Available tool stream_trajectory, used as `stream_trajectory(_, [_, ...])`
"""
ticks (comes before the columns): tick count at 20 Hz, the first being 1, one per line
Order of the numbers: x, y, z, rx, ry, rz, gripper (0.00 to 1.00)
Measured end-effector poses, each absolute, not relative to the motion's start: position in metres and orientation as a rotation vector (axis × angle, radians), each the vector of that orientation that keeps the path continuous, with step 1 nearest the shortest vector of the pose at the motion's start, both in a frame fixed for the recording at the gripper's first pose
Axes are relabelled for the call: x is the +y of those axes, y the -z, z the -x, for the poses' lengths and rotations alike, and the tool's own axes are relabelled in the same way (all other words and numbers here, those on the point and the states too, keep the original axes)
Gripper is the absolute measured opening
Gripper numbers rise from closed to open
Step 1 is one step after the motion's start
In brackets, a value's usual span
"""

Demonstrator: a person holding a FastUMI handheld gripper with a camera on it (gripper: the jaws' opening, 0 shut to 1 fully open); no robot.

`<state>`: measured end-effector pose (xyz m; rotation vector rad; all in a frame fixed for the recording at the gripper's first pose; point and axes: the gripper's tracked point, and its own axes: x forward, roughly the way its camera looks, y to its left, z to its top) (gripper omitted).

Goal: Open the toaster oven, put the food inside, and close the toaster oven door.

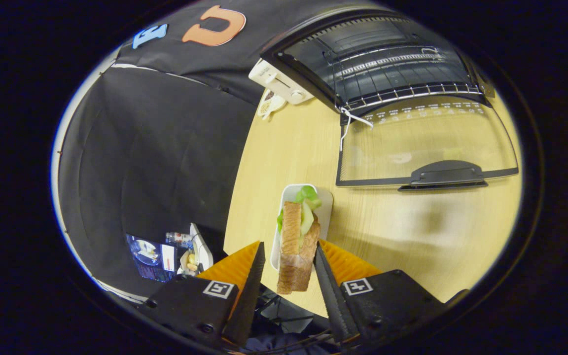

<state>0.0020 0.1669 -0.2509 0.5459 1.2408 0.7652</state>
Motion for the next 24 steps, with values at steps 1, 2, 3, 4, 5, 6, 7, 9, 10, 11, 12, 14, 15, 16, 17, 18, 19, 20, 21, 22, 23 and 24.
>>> stream_trajectory(1, [0.168,0.253,-0.004,1.247,-0.763,-0.558,0.66])
stream_trajectory(2, [0.169,0.254,-0.005,1.254,-0.765,-0.570,0.65])
stream_trajectory(3, [0.169,0.256,-0.005,1.264,-0.768,-0.576,0.64])
stream_trajectory(4, [0.169,0.258,-0.004,1.276,-0.768,-0.580,0.60])
stream_trajectory(5, [0.169,0.260,-0.004,1.284,-0.763,-0.584,0.56])
stream_trajectory(6, [0.169,0.263,-0.003,1.290,-0.758,-0.585,0.52])
stream_trajectory(7, [0.169,0.263,-0.003,1.291,-0.754,-0.595,0.48])
stream_trajectory(9, [0.167,0.260,-0.005,1.274,-0.754,-0.593,0.42])
stream_trajectory(10, [0.168,0.259,-0.003,1.264,-0.760,-0.586,0.40])
stream_trajectory(11, [0.167,0.257,-0.002,1.254,-0.760,-0.587,0.38])
stream_trajectory(12, [0.167,0.253,0.000,1.243,-0.766,-0.591,0.37])
stream_trajectory(14, [0.168,0.241,0.003,1.225,-0.790,-0.625,0.36])
stream_trajectory(15, [0.168,0.234,0.003,1.213,-0.804,-0.654,0.36])
stream_trajectory(16, [0.167,0.226,0.002,1.190,-0.822,-0.679,0.36])
stream_trajectory(17, [0.165,0.218,-0.001,1.160,-0.836,-0.703,0.36])
stream_trajectory(18, [0.164,0.212,-0.003,1.125,-0.839,-0.722,0.36])
stream_trajectory(19, [0.162,0.207,-0.008,1.086,-0.836,-0.737,0.36])
stream_trajectory(20, [0.159,0.202,-0.013,1.039,-0.828,-0.755,0.36])
stream_trajectory(21, [0.158,0.198,-0.020,0.994,-0.819,-0.777,0.36])
stream_trajectory(22, [0.155,0.194,-0.026,0.951,-0.806,-0.802,0.36])
stream_trajectory(23, [0.152,0.190,-0.033,0.913,-0.788,-0.832,0.36])
stream_trajectory(24, [0.150,0.190,-0.039,0.884,-0.763,-0.858,0.36])
